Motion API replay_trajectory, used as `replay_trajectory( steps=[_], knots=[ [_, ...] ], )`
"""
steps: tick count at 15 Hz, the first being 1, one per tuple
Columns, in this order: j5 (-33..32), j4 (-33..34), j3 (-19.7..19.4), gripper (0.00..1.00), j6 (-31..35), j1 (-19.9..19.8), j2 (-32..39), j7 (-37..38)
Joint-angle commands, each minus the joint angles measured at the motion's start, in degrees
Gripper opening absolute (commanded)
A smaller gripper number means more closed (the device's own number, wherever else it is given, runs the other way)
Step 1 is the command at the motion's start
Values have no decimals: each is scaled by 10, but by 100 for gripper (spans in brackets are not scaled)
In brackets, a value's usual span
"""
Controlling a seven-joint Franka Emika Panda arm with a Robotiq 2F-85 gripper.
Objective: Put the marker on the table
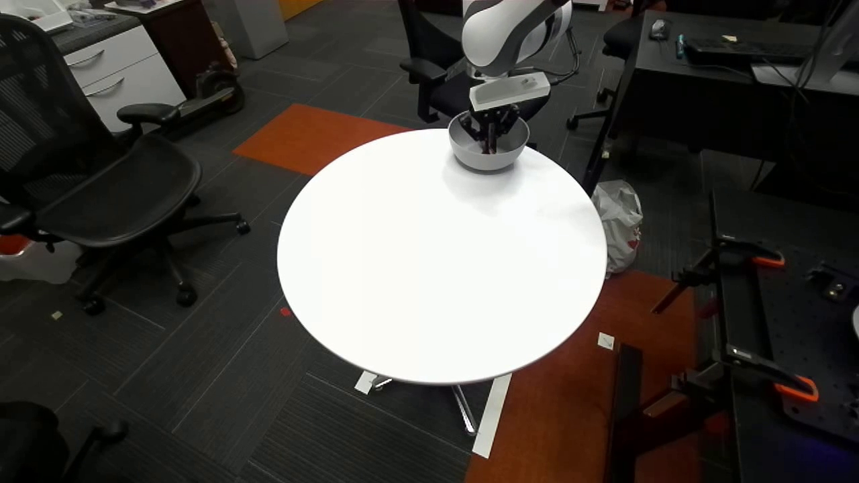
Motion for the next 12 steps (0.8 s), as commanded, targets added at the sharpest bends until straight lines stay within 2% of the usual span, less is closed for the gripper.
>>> replay_trajectory(
  steps=[1, 2, 6, 12],
  knots=[
    [14, -3, -4, 0, -15, 2, -11, 2],
    [13, -18, -6, 3, -6, 6, -24, 4],
    [12, -100, -7, 3, 22, 20, -97, 1],
    [-14, -229, -38, 3, 89, 61, -225, 30]
  ],
)
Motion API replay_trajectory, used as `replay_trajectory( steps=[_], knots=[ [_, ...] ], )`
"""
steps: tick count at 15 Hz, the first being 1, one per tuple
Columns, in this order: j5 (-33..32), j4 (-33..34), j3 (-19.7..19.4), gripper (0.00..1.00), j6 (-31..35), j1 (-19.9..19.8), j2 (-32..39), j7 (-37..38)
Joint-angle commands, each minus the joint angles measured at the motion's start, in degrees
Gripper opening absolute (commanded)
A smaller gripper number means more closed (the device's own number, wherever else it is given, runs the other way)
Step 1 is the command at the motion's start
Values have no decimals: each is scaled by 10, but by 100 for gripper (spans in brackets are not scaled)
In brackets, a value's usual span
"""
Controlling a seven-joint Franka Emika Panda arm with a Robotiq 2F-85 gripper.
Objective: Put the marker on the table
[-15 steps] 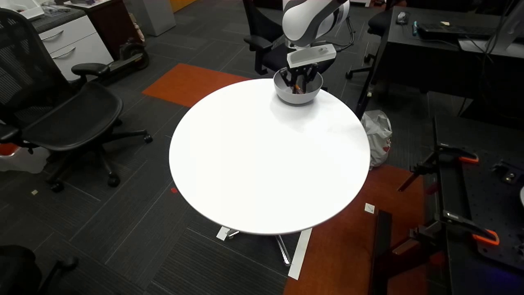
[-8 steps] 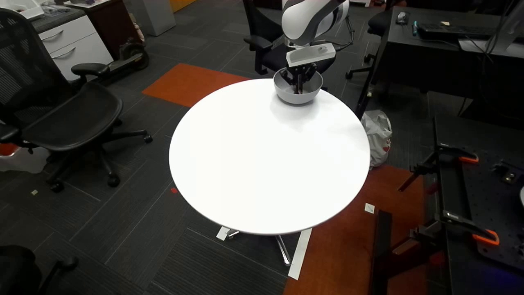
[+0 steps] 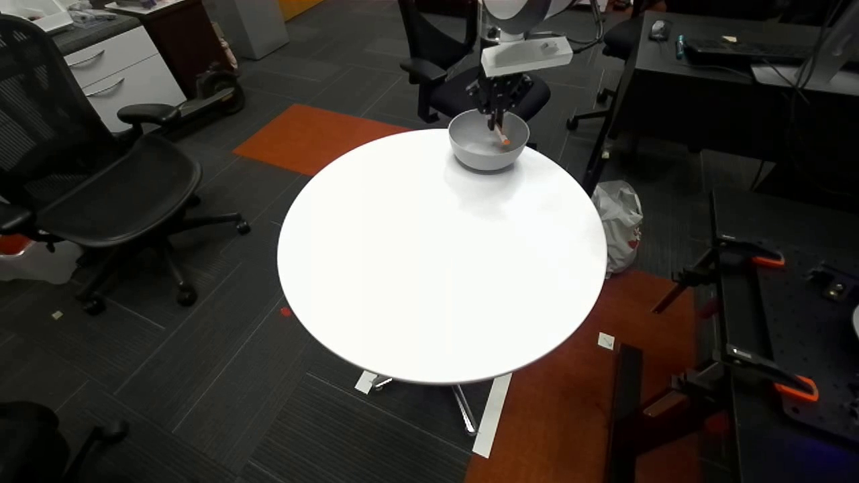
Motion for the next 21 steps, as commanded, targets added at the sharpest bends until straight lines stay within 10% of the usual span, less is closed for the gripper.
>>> replay_trajectory(
  steps=[1, 12, 21],
  knots=[
    [-19, -114, -28, 3, 63, 35, -103, 31],
    [-120, -274, -24, 3, 180, 122, -214, 109],
    [-41, -362, 66, 3, 255, 132, -210, 85]
  ],
)
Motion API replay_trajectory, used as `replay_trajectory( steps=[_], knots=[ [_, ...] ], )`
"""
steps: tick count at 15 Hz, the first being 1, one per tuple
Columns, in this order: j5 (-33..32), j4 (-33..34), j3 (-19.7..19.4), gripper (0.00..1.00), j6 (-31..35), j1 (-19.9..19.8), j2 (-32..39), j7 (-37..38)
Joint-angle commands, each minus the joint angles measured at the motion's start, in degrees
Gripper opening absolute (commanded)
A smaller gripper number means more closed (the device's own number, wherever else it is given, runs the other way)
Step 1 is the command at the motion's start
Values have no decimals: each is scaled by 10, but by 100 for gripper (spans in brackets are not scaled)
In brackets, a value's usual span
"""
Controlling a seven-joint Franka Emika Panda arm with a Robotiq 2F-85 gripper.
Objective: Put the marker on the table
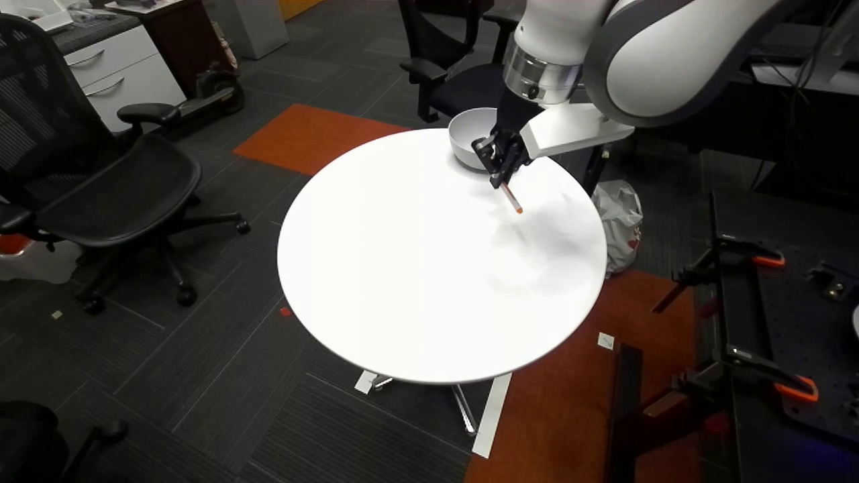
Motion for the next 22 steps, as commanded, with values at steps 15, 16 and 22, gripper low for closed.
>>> replay_trajectory(
  steps=[15, 16, 22],
  knots=[
    [101, 53, 61, 44, -88, 2, 81, -56],
    [100, 49, 58, 51, -84, 5, 79, -52],
    [77, -1, 23, 97, -56, 25, 24, -23]
  ],
)
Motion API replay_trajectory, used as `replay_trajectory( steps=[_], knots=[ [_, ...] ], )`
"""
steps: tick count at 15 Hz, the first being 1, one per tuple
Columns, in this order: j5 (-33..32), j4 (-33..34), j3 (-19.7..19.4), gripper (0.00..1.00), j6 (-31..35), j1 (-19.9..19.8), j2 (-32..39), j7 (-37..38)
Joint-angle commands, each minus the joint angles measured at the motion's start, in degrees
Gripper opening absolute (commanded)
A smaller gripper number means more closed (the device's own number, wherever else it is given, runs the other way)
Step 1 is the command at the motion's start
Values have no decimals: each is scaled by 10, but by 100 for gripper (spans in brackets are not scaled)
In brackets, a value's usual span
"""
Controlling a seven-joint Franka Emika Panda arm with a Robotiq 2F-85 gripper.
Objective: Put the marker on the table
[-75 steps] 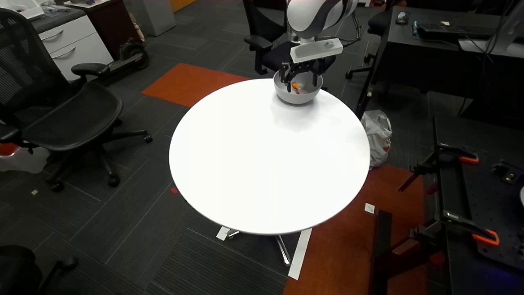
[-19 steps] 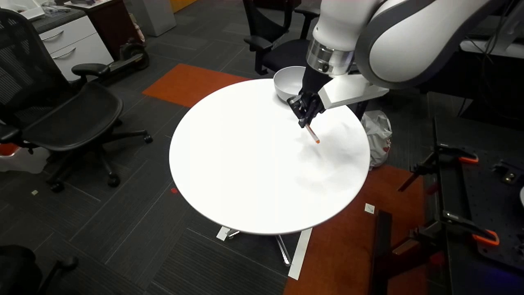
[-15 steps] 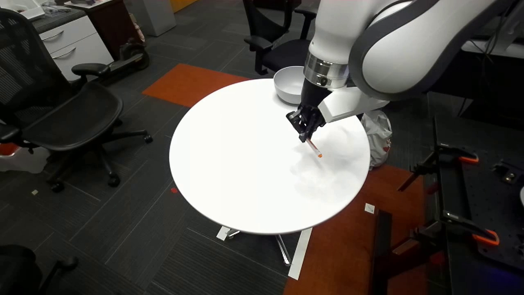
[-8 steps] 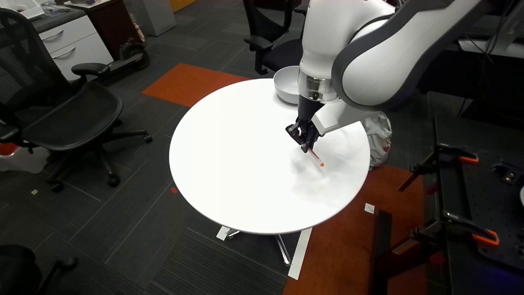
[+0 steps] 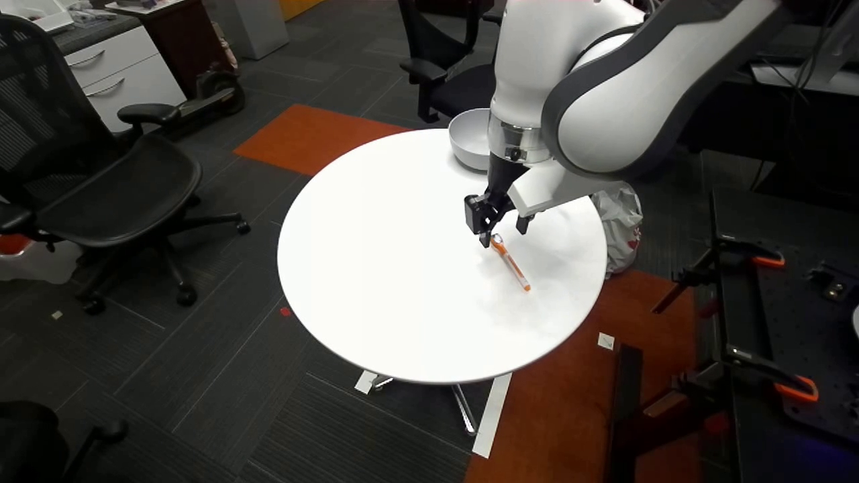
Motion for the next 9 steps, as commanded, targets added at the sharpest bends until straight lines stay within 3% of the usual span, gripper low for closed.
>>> replay_trajectory(
  steps=[1, 9],
  knots=[
    [-22, -46, -26, 100, 13, 18, -58, 24],
    [-64, -77, -31, 100, 16, -6, -128, 0]
  ],
)
